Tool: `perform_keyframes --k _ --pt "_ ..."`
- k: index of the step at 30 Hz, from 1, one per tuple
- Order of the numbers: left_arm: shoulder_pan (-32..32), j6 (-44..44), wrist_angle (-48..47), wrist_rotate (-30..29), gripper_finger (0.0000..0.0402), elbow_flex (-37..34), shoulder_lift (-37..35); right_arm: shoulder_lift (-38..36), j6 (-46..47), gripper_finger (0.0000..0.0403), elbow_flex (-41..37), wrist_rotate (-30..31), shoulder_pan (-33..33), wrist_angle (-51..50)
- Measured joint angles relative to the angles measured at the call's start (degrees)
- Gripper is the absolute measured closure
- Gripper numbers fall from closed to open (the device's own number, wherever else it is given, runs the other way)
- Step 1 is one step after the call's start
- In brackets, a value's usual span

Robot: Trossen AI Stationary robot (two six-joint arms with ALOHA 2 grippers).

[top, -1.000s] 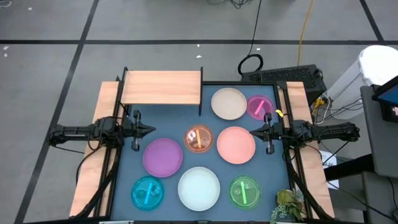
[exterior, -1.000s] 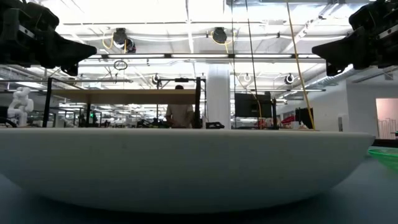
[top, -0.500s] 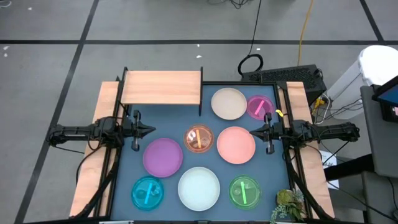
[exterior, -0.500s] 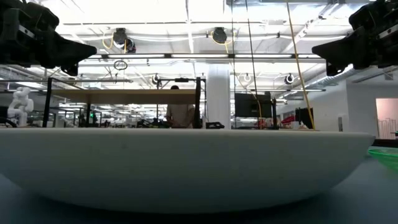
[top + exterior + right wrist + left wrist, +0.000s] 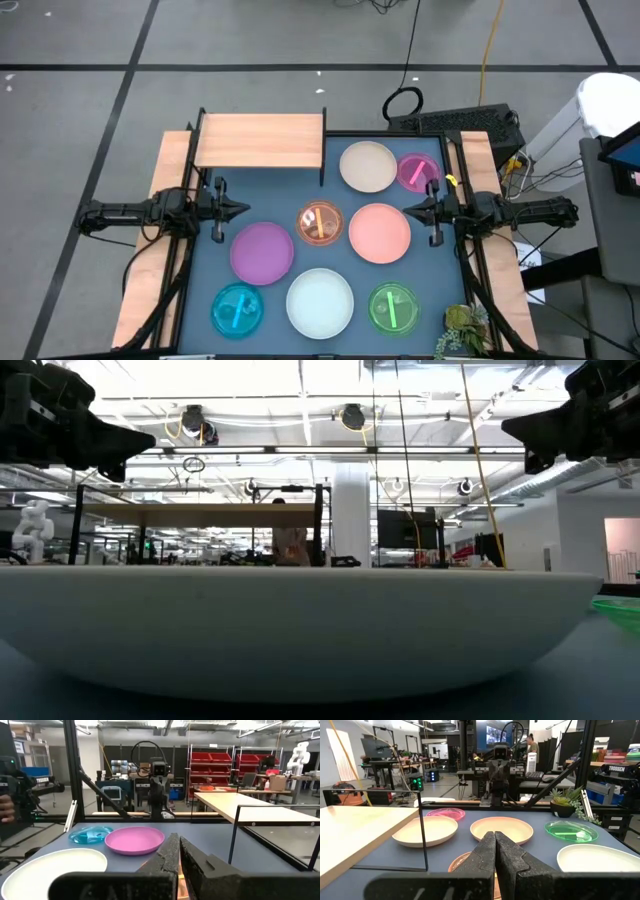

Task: Place and stack plates onto a shelf
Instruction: Put the light pink plate on the shelf

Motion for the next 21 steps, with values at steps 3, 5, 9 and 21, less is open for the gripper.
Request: perform_keyframes --k 3,5,9,21 --pt "-0.01 0.0 0.0 0.0 0.04 0.0 0.01 0.0 -0.07 0.0403 0.0 -0.02 0.01 0.49" --pt "0.0 0.0 0.0 0.02 0.04 -0.02 0.02 0.0 0.22 0.0403 0.04 -0.02 0.01 0.79" --pt "-0.01 0.0 0.0 0.0 0.04 0.0 0.02 0.38 0.34 0.0403 1.72 -0.02 0.0 0.77" --pt "0.0 0.0 0.03 0.0 0.04 0.0 0.0 11.57 -1.59 0.0403 16.42 0.5 0.0 -2.8"
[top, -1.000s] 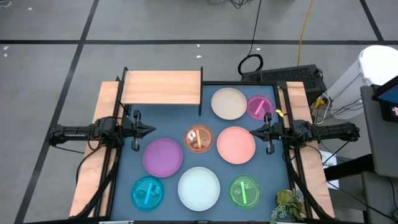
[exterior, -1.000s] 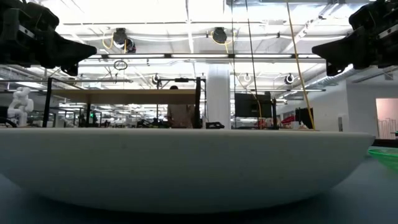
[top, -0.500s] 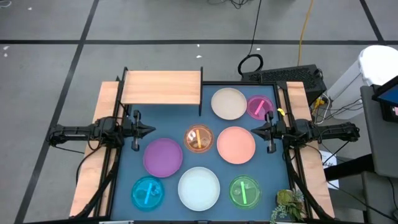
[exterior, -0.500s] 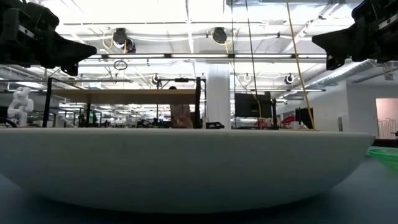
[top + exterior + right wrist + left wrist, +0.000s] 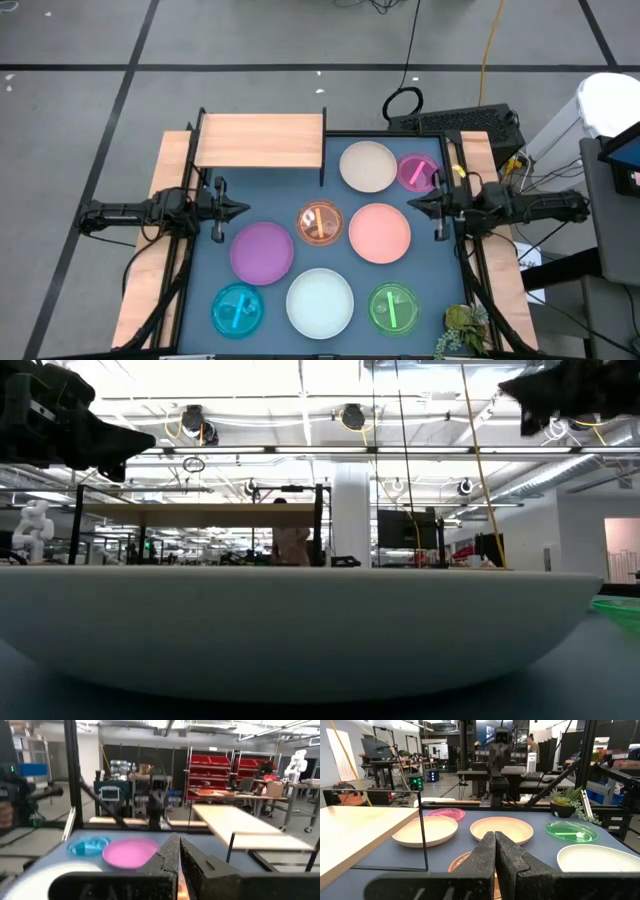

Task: Place and stack plates onto a shelf
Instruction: Put the light pink plate on the shelf

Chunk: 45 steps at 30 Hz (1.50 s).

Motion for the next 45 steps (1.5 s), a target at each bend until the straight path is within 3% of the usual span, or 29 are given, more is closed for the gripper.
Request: perform_keyframes --k 10,20,36,45 --pt "0.0 0.02 0.04 -0.01 0.04 0.0 0.02 14.82 4.65 0.0403 15.2 2.6 0.0 -5.61" --pt "0.0 -1.79 -0.22 -0.04 0.04 0.0 0.02 25.18 9.77 0.0403 21.03 2.43 0.01 -6.36" --pt "-0.04 -5.5 0.51 -0.21 0.04 0.31 0.02 29.33 12.16 0.0403 21.11 2.43 0.04 -6.38" --pt "-0.02 -5.81 -5.92 -0.55 0.04 12.5 5.97 29.76 8.97 0.0403 21.11 2.22 0.04 -6.91"
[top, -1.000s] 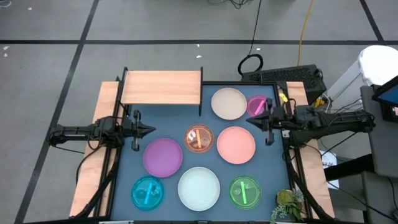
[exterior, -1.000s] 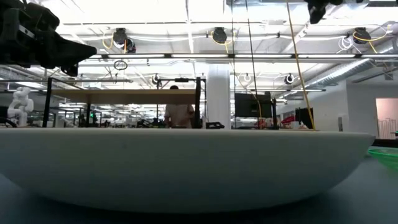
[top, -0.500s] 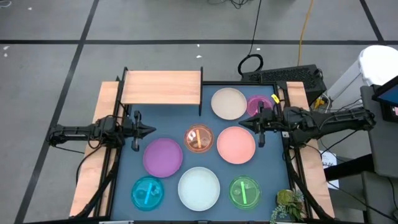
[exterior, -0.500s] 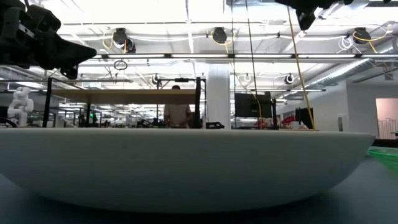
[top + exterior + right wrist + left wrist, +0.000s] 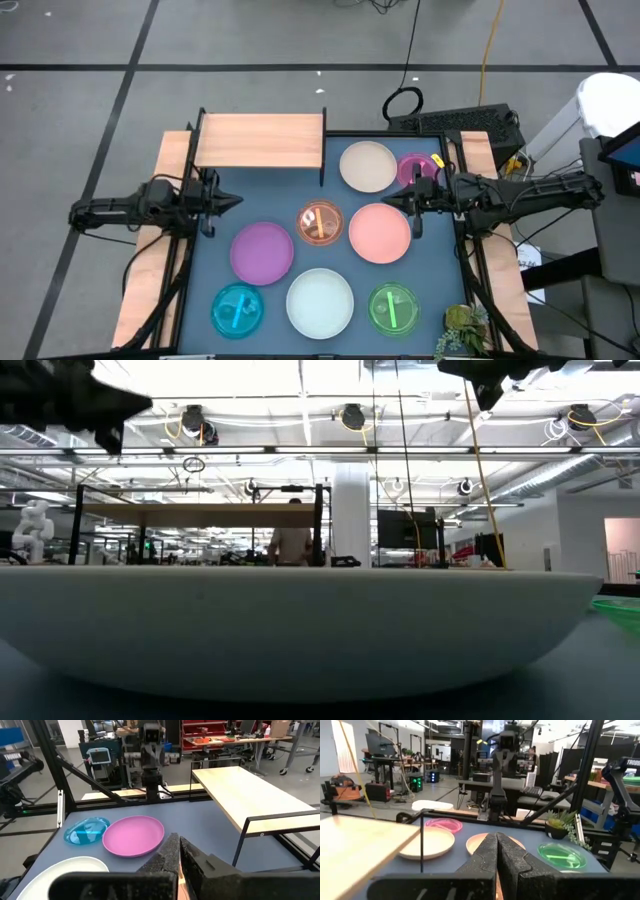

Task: Place and stack plates onto a shelf
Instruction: Put the light pink plate on the shelf

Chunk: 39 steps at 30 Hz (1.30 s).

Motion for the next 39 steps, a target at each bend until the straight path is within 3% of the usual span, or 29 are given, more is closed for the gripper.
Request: perform_keyframes --k 11,18,27,33,39 --pt "0.0 1.01 -17.5 0.04 0.04 26.1 17.94 0.0 0.08 0.0403 0.0 -0.03 0.0 -1.85" --pt "-0.01 1.71 -25.17 1.01 0.04 36.59 26.96 -0.02 1.99 0.0403 0.0 -0.06 0.0 -4.36" --pt "-2.9 -0.75 -25.04 1.07 0.04 34.06 33.82 2.17 5.87 0.0403 0.0 0.03 -0.01 -6.26" --pt "-5.48 0.58 -15.82 1.05 0.04 27.66 37.29 6.5 9.77 0.0403 0.0 4.45 -1.1 -7.35" --pt "-6.49 0.52 -8.64 -2.19 0.04 22.99 38.45 9.98 17.42 0.0403 0.0 6.86 -3.95 -17.29"
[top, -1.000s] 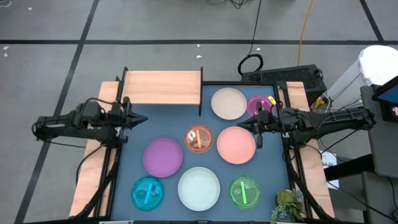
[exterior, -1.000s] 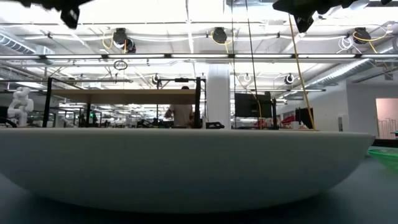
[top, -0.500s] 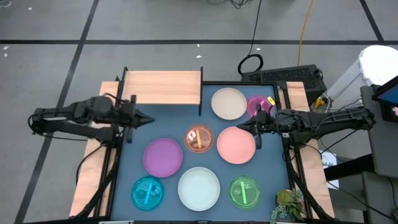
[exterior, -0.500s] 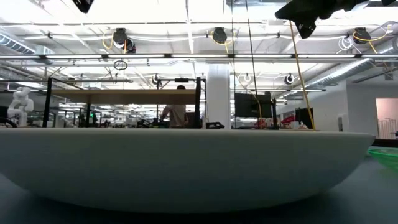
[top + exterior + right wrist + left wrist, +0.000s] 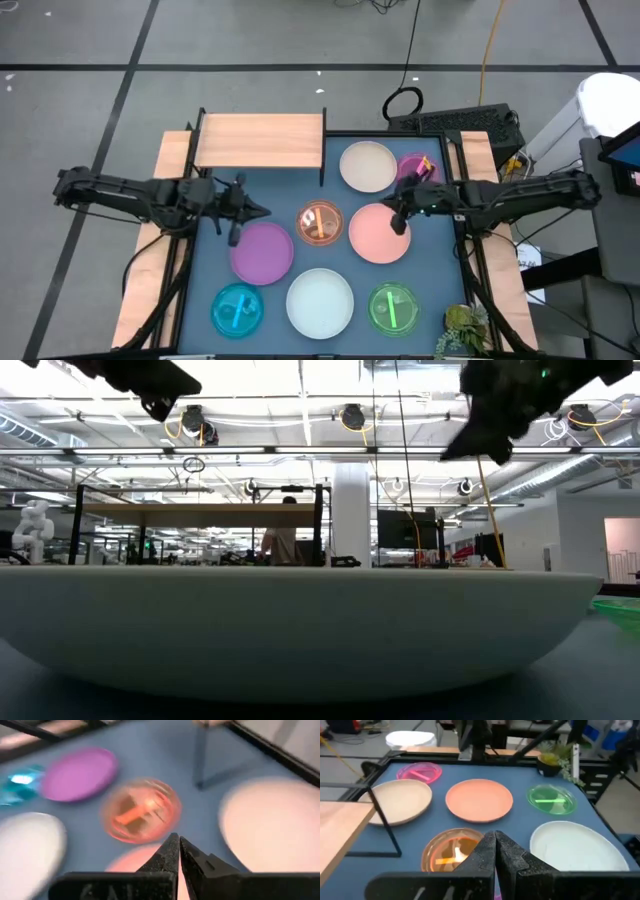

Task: Place and stack plates onto a shelf
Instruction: Put the light pink plate on the shelf

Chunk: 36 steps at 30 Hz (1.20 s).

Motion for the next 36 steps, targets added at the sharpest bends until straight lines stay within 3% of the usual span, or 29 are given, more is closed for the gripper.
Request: perform_keyframes --k 7,15,22,29,36 --pt "-0.09 -0.79 1.41 -0.91 0.04 -0.96 0.74 3.04 10.19 0.0401 2.73 0.93 -3.9 -20.42" --pt "-0.59 -1.14 1.82 -0.91 0.04 -0.96 2.08 9.26 11.04 0.0358 10.1 0.8 -9.3 -40.73" --pt "-0.59 -1.2 3.48 -0.89 0.04 -0.96 2.9 15.51 -7.77 0.0303 9.58 2.75 -12.18 -41.88" --pt "-0.59 -0.92 3.48 -0.89 0.04 -0.96 2.9 18.75 -13.74 0.0265 8.2 5.63 -12.18 -37.63" --pt "-0.59 -0.79 3.44 -0.89 0.04 -0.96 2.9 21.22 -16.31 0.0253 6.97 5.63 -12.18 -36.04"
